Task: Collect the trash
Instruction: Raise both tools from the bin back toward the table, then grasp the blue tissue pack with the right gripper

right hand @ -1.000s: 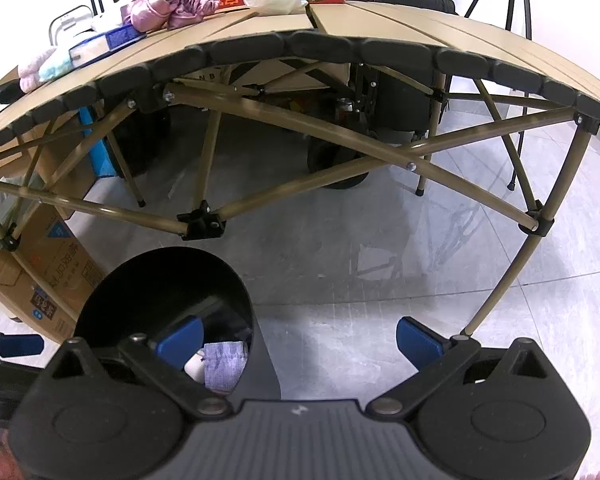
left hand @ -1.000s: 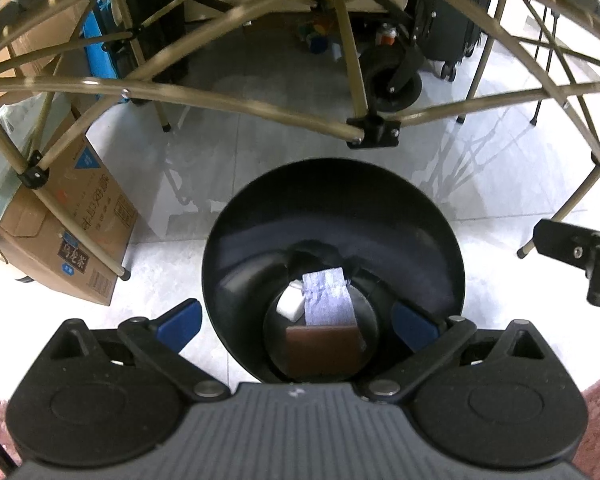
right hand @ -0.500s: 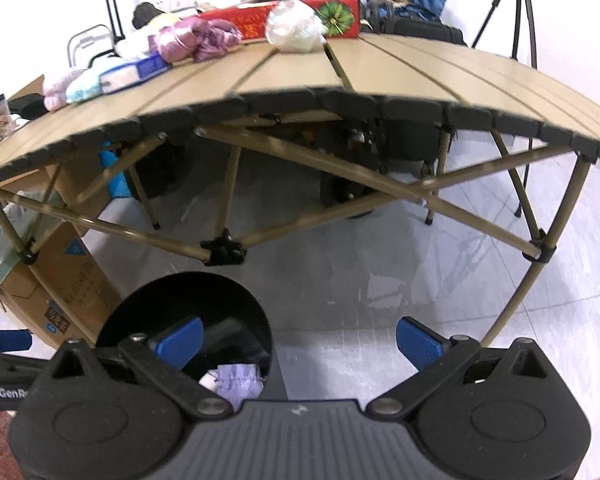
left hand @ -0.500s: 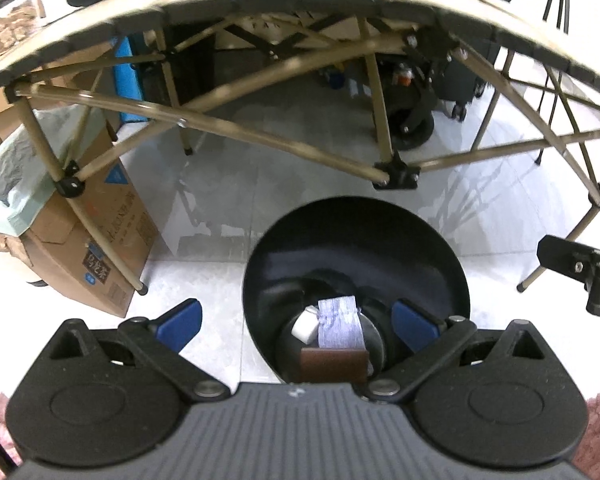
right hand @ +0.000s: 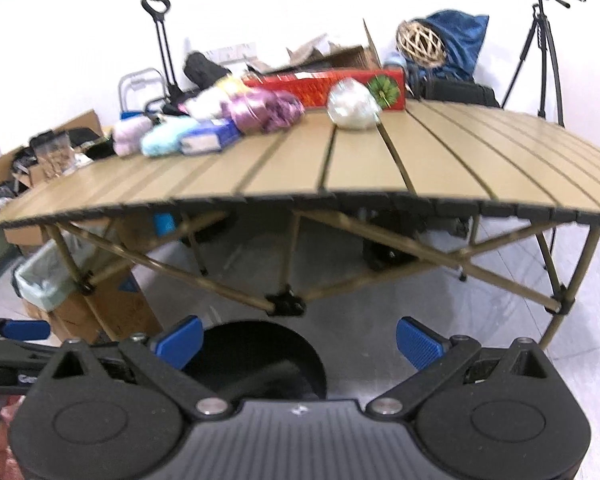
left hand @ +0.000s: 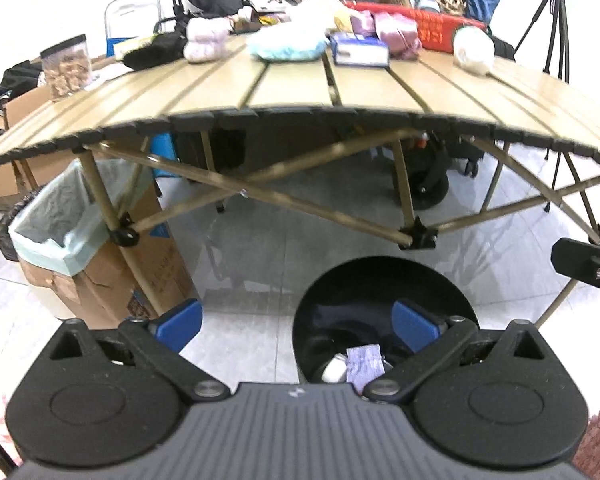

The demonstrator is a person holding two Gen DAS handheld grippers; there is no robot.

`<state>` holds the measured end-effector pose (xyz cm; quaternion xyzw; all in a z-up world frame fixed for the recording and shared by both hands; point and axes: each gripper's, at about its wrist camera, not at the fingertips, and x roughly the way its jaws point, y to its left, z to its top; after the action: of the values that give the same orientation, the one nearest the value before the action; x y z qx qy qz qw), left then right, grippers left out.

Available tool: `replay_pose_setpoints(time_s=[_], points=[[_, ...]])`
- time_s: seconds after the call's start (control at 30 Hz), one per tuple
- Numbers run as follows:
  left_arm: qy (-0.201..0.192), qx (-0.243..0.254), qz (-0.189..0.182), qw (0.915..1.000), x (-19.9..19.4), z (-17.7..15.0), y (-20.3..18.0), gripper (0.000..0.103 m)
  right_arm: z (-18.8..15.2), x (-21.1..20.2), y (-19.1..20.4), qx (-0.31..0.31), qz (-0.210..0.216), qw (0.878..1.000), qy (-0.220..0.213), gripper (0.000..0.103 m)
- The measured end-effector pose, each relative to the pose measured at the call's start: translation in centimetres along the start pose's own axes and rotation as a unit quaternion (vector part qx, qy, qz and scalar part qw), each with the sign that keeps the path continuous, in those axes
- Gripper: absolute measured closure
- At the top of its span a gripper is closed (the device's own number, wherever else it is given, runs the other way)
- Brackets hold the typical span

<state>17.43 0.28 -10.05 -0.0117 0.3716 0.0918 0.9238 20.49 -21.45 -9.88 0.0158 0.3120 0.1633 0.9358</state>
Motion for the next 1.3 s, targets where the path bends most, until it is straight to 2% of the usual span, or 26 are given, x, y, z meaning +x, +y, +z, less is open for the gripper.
replay_pose_setpoints(time_s=[0.27,0.53,0.9,1.3], points=[[-0.028,-0.017,-0.006,0.9994,-2.6,1.4,1.4,0.0,1.8,-3.2,1.9,-0.024,0.029,0.998,-0.058,0.0],[-0.072,-0.023,-0.001,0.9972,-3.9,3.9,1.9,0.0,3.9,-3.8,2.7,-0.032,0.04,0.994,-0.094,0.0],[-0.116,-0.052,0.001,0.9919,-3.3,8.3,2.3,0.0,8.1,-2.4,3.2,-0.022,0.047,0.989,-0.141,0.0],[-0.139,-0.072,0.028,0.9873,-0.9,12.2,4.3,0.0,11.7,2.4,4.5,-0.032,0.05,0.988,-0.141,0.0]])
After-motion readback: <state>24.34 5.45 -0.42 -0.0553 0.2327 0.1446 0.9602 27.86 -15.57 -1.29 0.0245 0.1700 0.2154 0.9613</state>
